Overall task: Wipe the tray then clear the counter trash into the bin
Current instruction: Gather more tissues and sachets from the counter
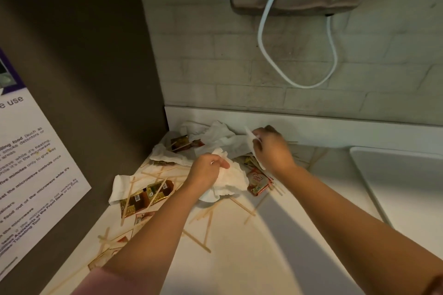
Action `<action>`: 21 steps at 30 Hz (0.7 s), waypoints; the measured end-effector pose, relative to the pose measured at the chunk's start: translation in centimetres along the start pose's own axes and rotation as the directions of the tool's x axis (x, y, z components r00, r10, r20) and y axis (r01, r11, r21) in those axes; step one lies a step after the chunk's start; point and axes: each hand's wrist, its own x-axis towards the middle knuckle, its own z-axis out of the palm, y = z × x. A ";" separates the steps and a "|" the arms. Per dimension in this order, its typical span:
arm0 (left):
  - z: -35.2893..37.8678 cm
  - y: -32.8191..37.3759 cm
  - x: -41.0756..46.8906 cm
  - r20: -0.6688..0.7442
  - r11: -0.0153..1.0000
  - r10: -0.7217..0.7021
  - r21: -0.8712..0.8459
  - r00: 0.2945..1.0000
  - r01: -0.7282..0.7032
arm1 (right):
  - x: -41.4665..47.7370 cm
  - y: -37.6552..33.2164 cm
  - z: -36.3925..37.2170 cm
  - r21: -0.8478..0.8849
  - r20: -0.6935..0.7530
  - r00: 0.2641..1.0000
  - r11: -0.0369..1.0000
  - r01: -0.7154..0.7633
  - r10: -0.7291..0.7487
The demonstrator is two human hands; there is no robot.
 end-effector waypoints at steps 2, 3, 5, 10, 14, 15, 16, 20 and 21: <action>0.4 0.5 0.0 0.038 0.987 -0.058 -0.151 0.998 0.063 | -0.8 -1.3 0.5 0.037 0.016 0.995 0.994 0.098 -0.099; 0.6 0.8 0.0 0.064 0.965 -0.094 -0.242 0.994 0.107 | -1.2 -1.7 0.8 0.066 0.052 0.988 0.988 0.141 -0.145; 0.9 1.3 0.3 0.126 0.885 -0.177 -0.414 0.976 0.213 | -1.7 -2.2 1.6 0.122 0.139 0.965 0.971 0.205 -0.222; 1.2 1.2 0.5 0.087 0.867 -0.201 -0.448 0.976 0.219 | -1.9 -1.9 2.4 0.241 0.295 0.894 0.932 0.271 -0.336; 0.9 -0.1 0.9 -0.064 0.891 -0.251 -0.406 0.966 0.204 | -1.7 -1.2 1.6 0.411 0.299 0.901 0.895 0.175 -0.313; 0.6 -0.3 1.0 -0.082 0.890 -0.265 -0.404 0.961 0.211 | -1.3 -0.7 1.3 0.440 0.269 0.931 0.891 0.111 -0.249; 0.3 -0.4 1.1 -0.103 0.889 -0.277 -0.405 0.955 0.215 | -0.9 -0.1 1.1 0.438 0.233 0.959 0.898 0.044 -0.161; -1.0 -0.6 1.4 -0.166 0.903 -0.284 -0.378 0.944 0.205 | 0.8 3.4 2.3 0.136 0.202 0.963 0.969 -0.207 0.177; -1.2 -0.7 1.5 -0.177 0.906 -0.284 -0.372 0.942 0.202 | 0.8 4.2 2.9 0.056 0.256 0.942 0.970 -0.238 0.217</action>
